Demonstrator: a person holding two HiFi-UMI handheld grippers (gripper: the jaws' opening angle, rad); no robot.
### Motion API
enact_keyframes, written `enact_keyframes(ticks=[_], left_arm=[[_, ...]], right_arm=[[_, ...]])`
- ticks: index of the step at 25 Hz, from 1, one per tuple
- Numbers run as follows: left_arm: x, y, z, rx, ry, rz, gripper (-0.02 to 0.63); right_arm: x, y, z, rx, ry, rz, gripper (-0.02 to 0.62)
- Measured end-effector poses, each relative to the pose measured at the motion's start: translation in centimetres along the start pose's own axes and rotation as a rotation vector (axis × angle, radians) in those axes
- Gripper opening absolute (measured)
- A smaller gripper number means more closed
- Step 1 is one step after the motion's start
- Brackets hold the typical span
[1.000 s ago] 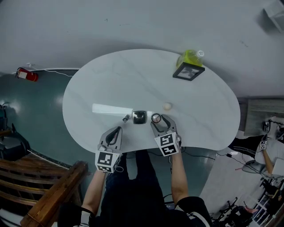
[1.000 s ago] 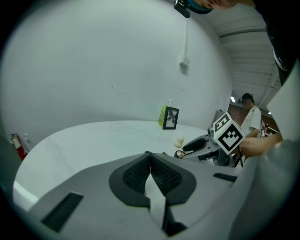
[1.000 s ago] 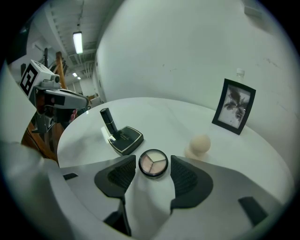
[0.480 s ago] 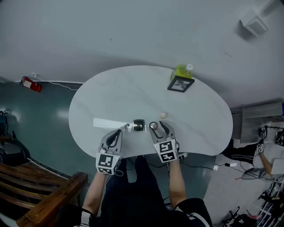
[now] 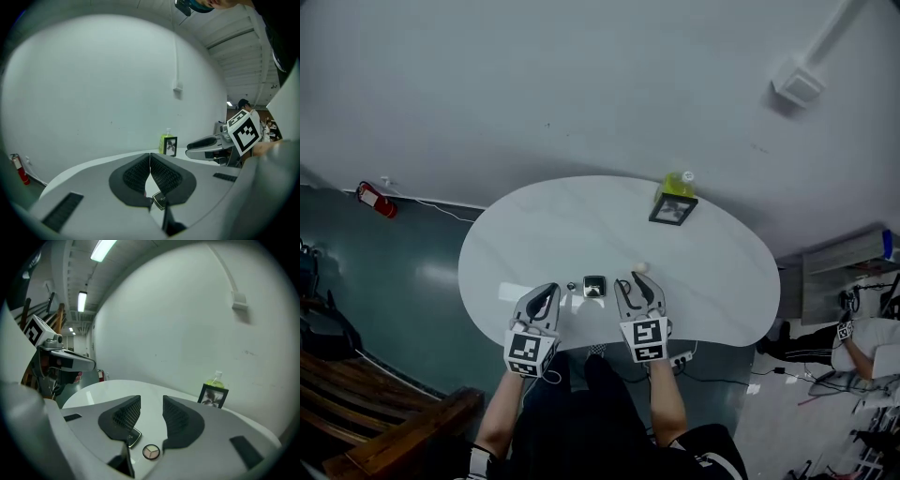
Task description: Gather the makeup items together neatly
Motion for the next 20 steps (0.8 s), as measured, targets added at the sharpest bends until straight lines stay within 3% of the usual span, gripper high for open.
enact_keyframes(ticks=[10,20], left_arm=[[-4.5,-2.6,1.1,-0.017,0.027,0.09,0.02],[-5.7,-4.6,1.8,-0.057,0.033,0.152,0.02]], right_arm=[[-5.9,-3.3,-0.6,0.05,-0.031,0.135,0.056],[-7.1,-5.1,-2.3,0.027,-0.051,0.196,0.042]])
Point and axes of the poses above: the fingertips, and each gripper's own axes: y forward along the fingers, z to its right, x out of its underside, the point moved 2 cm from there along -y, backward along the fingers, and after that the axes turned 2 degrees about -y, right-handed, at the moved point
